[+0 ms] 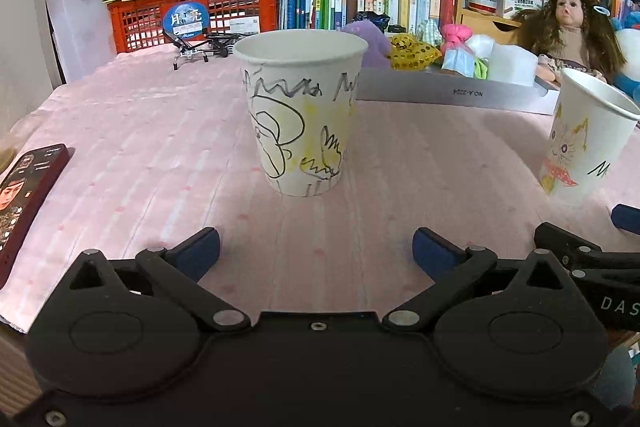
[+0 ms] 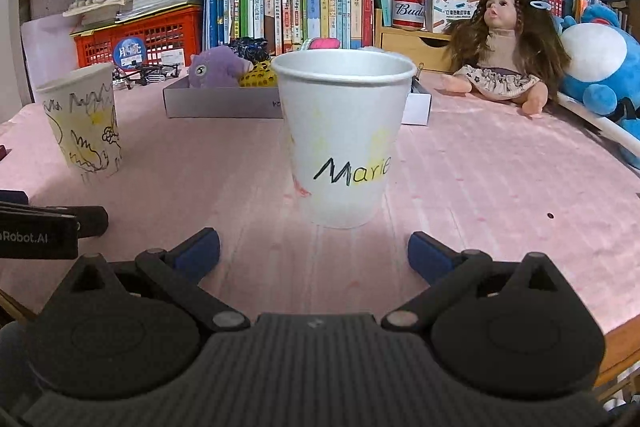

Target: Organize soft objects

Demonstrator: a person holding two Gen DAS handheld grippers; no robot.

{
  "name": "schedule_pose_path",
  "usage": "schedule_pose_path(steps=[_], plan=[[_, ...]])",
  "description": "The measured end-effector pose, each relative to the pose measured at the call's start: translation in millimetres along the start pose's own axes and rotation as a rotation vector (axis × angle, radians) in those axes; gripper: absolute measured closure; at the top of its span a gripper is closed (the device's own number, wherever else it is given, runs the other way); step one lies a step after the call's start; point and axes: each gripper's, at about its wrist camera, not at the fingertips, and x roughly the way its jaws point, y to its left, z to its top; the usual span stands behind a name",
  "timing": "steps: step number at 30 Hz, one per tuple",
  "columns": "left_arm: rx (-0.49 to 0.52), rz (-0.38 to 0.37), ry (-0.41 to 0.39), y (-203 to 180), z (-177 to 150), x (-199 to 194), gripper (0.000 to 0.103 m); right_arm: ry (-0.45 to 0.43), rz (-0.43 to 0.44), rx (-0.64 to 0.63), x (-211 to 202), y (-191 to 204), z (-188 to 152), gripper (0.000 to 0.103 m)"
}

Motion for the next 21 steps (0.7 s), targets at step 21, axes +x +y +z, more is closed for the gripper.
schedule_pose_path(steps=[21], plan=[[-0.002, -0.005, 0.007, 2.2, 0.9, 0.9, 0.0, 0.005, 0.007, -0.011, 1.8, 0.0, 1.3, 0.0]])
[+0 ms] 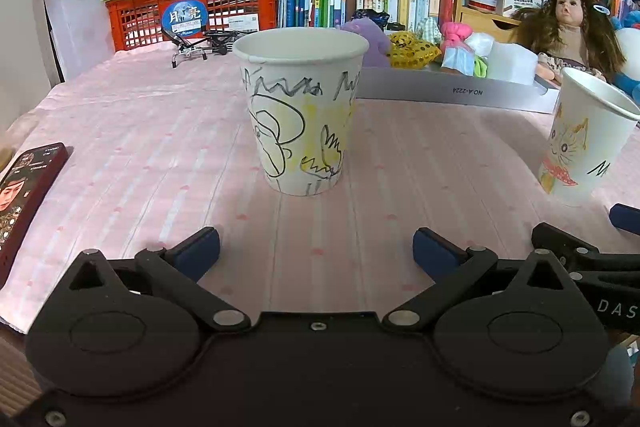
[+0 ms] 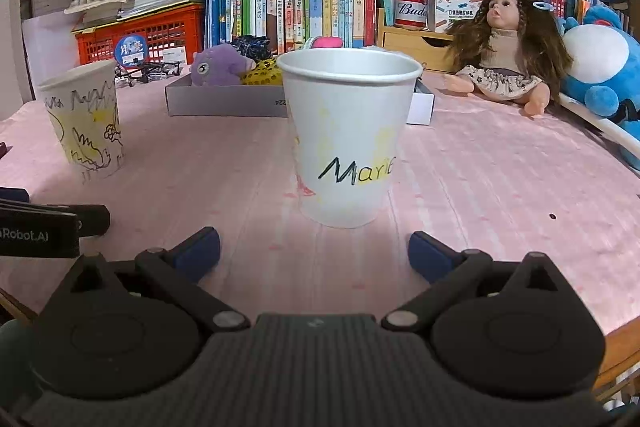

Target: Organize soft objects

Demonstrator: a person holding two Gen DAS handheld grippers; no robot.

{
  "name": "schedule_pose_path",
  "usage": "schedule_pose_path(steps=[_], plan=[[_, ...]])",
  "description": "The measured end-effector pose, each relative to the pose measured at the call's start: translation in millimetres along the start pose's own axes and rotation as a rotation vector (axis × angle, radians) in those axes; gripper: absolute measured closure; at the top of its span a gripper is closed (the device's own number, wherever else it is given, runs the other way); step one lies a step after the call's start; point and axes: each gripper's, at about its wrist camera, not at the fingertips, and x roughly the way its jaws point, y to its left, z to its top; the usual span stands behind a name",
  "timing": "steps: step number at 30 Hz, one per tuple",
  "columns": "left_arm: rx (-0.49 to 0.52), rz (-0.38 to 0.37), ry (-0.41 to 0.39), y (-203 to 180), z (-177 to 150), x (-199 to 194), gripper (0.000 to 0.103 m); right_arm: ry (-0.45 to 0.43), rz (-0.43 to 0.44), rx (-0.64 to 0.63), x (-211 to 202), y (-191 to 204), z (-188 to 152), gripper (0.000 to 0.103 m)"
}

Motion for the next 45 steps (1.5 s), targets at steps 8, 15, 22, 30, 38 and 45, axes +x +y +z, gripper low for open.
schedule_pose_path(steps=[8, 15, 22, 30, 38, 45], plan=[[0.0, 0.001, 0.0, -0.3, -0.2, 0.2, 0.0, 0.009, 0.003, -0.005, 0.7, 0.4, 0.9, 0.0], [0.002, 0.005, 0.002, -0.5, -0.5, 0.5, 0.0, 0.015, 0.003, -0.007, 1.0, 0.4, 1.3, 0.0], [0.003, 0.005, 0.003, -0.7, -0.4, 0.5, 0.0, 0.016, 0.004, -0.007, 1.3, 0.6, 1.8, 0.0], [0.003, 0.005, 0.002, -0.4, -0.4, 0.6, 0.0, 0.017, 0.003, -0.007, 1.4, 0.6, 1.9, 0.0], [0.003, 0.004, 0.002, -0.4, -0.4, 0.6, 0.0, 0.017, 0.004, -0.007, 1.3, 0.4, 1.9, 0.0], [0.003, 0.005, 0.002, -0.4, -0.7, 0.6, 0.0, 0.016, 0.004, -0.007, 1.2, 0.4, 1.8, 0.0]])
